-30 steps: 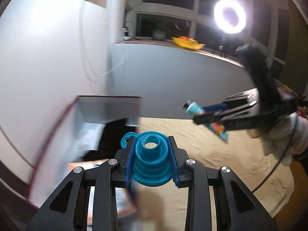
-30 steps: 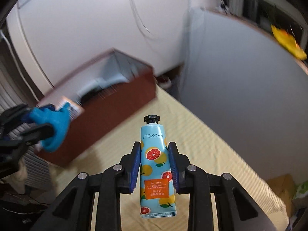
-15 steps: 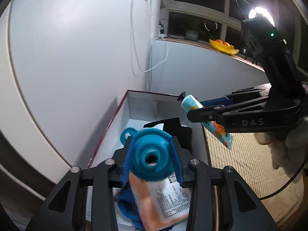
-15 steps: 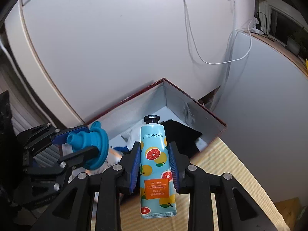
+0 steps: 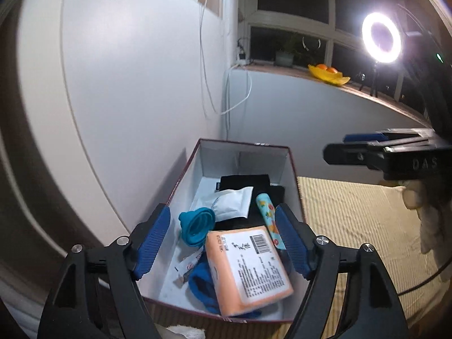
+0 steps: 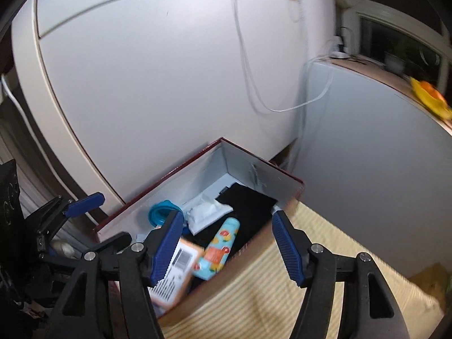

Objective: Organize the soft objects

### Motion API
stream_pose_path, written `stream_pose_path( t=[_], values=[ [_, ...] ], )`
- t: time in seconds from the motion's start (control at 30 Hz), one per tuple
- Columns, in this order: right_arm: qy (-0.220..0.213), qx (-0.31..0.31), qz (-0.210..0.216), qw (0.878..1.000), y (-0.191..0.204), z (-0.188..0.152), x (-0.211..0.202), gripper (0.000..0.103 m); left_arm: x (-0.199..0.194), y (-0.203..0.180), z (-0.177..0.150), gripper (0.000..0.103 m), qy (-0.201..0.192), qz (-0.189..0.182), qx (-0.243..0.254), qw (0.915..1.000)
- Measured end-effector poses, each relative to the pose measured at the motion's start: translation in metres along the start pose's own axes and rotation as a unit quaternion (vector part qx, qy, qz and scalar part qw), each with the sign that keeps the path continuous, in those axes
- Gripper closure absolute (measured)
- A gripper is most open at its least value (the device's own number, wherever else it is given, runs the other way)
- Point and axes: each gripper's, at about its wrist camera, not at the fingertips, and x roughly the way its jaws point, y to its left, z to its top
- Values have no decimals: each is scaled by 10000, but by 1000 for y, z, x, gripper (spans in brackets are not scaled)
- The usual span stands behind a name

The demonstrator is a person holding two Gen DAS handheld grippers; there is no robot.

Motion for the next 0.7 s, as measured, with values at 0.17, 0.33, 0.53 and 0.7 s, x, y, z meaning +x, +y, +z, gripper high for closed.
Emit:
stream_pose_path(
  t=[0.17, 0.33, 0.53, 0.7],
  values=[
    [-376, 199, -362, 9984, 7, -33, -44, 34, -32, -11, -5, 26, -282, -97, 89, 9995],
    [-659, 406, -563, 9954, 16, -65, -80, 29, -64, -23, -11, 26, -562, -212, 158, 9981],
    [-832, 359, -904, 9918, 29, -104, -113, 28, -98, -36, -25, 26, -706, -330, 200, 9968],
    [-962, 438, -1040, 9889, 38, -134, -140, 27, -124, -48, -44, 26, -791, -443, 237, 9956]
  ],
)
